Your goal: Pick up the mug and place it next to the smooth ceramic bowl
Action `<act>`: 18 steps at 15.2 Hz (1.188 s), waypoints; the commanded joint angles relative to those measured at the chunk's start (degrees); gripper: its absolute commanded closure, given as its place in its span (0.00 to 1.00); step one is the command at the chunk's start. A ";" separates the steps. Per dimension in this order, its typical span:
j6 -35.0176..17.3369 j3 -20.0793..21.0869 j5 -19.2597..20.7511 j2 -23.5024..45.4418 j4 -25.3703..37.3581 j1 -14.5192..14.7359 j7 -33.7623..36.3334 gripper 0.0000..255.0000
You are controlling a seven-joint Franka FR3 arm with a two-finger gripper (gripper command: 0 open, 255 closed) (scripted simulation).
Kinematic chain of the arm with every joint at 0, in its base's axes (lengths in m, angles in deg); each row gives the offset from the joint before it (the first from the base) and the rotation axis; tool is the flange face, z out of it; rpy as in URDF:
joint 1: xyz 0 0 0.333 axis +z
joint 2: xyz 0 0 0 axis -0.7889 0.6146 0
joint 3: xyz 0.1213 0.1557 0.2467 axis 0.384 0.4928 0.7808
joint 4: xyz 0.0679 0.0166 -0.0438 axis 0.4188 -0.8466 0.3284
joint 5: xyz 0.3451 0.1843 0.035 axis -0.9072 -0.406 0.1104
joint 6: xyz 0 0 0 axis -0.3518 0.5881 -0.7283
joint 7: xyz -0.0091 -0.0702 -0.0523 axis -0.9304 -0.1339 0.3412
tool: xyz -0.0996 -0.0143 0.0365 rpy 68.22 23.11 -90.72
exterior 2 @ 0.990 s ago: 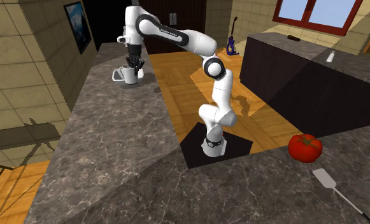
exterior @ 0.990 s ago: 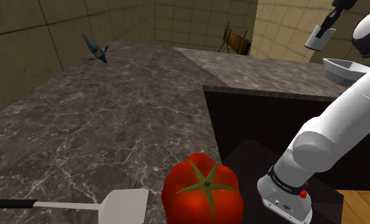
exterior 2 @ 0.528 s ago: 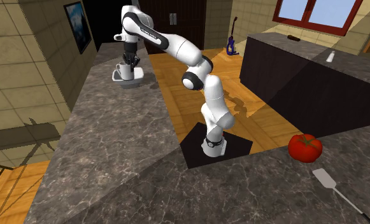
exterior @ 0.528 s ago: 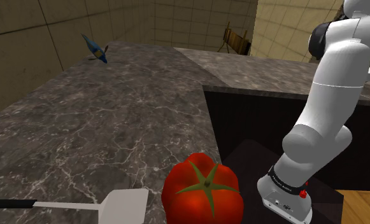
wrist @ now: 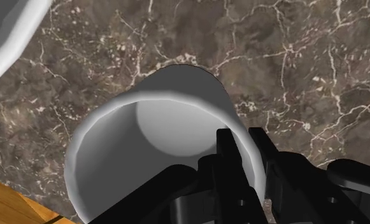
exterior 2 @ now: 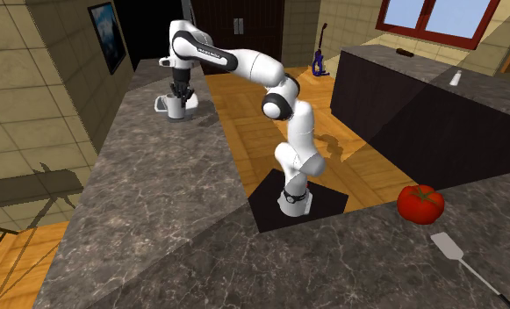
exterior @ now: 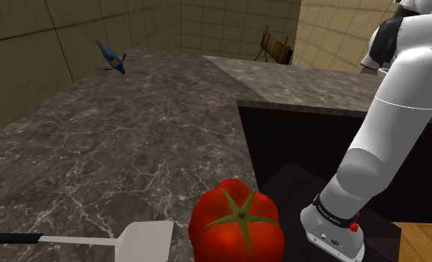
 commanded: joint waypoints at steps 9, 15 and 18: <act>-11.25 1.83 16.77 -15.66 -13.61 12.00 9.50 1.00; -16.18 6.19 20.66 -19.64 -20.00 9.78 11.81 1.00; -18.54 7.27 21.76 -20.80 -22.89 9.05 12.41 1.00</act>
